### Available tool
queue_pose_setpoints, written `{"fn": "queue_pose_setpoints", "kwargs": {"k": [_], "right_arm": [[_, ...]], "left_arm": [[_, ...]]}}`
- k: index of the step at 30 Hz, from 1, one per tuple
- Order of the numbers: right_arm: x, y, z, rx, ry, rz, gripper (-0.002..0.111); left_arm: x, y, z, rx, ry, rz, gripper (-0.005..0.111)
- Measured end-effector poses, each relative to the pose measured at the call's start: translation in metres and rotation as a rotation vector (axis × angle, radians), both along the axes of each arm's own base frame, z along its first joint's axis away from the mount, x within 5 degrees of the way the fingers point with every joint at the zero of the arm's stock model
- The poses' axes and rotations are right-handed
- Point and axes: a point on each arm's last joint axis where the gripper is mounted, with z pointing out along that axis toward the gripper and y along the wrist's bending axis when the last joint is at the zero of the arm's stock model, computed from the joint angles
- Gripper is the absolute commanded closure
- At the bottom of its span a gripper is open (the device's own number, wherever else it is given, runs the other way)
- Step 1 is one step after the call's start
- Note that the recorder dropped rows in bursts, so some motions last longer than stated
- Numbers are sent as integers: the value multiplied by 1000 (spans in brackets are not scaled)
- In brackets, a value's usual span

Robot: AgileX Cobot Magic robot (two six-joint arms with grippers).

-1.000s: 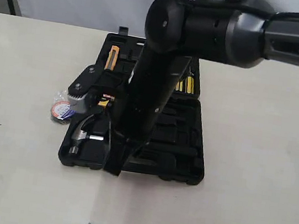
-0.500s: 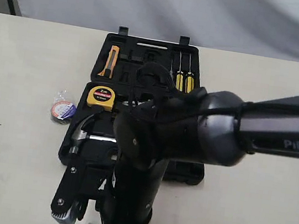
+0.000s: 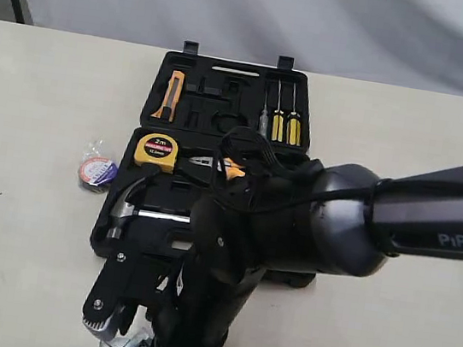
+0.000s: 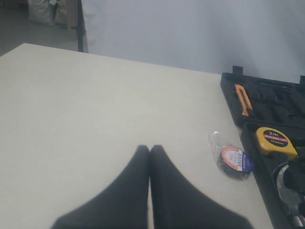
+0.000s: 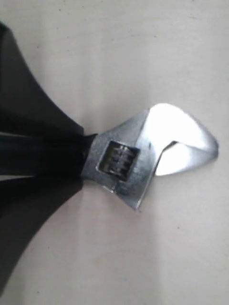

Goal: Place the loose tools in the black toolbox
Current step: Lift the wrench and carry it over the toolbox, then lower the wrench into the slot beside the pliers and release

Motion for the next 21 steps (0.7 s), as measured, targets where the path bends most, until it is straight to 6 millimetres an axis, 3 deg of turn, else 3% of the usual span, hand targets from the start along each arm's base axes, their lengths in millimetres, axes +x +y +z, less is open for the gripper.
{"fn": "queue_pose_setpoints", "kwargs": {"k": [6,12,16,21], "right_arm": [[1,1,0,0,0,-7,109],[7,7,17,7,-37,27,109],[21,12,54,54,-118,38,109],[61,0,92,118,-225,-41,109]], "left_arm": [[0,0,0,0,0,0,105],[0,0,0,0,0,0,105],[0,0,0,0,0,0,105],[0,0,0,0,0,0,105]]}}
